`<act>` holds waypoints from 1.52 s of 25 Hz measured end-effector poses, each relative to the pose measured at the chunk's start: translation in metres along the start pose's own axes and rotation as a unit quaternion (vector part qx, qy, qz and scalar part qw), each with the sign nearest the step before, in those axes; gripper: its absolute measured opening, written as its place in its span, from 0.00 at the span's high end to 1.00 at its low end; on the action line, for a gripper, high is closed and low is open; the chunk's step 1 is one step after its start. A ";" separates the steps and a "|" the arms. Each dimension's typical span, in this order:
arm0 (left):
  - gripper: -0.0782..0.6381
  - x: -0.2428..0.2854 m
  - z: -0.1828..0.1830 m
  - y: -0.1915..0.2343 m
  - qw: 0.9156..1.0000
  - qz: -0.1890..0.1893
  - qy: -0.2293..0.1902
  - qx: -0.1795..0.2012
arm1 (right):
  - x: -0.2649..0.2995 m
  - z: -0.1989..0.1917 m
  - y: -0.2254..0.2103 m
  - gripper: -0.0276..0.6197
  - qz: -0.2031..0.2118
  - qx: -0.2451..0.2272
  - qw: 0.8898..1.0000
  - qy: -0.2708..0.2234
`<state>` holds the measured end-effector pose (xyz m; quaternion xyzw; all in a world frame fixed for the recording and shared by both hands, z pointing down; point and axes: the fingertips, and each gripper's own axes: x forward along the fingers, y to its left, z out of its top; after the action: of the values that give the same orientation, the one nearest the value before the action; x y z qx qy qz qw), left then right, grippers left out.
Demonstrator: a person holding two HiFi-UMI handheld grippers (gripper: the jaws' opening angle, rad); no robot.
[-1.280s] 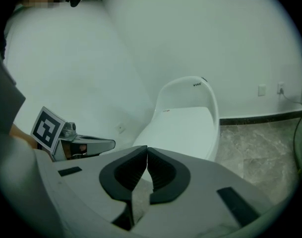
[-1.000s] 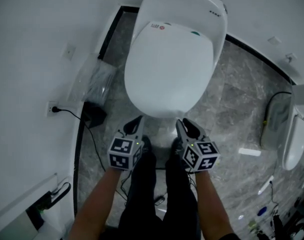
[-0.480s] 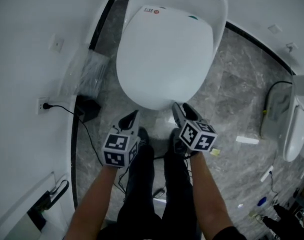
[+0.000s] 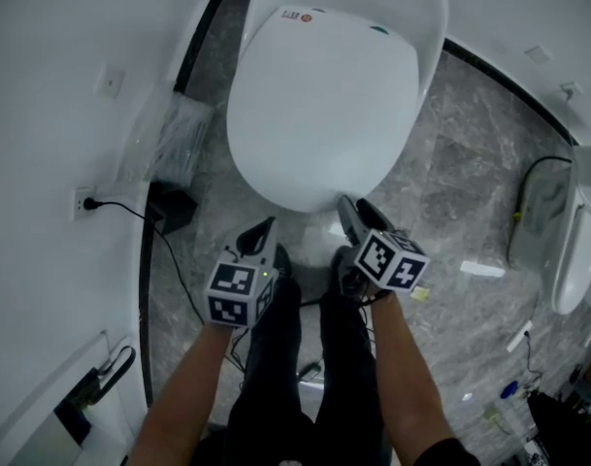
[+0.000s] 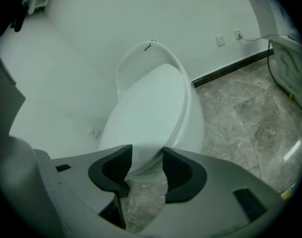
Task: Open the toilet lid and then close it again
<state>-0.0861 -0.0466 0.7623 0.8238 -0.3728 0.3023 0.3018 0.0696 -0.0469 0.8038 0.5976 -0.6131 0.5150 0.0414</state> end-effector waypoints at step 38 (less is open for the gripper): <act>0.88 -0.004 0.042 -0.019 1.000 0.001 -0.022 0.011 | -0.062 0.057 0.046 0.82 0.070 0.045 0.996 -0.030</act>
<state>-0.0618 -0.0651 0.7282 0.8332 -0.3767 0.2882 0.2843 0.0836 -0.0544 0.7089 0.5692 -0.6307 0.5260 -0.0404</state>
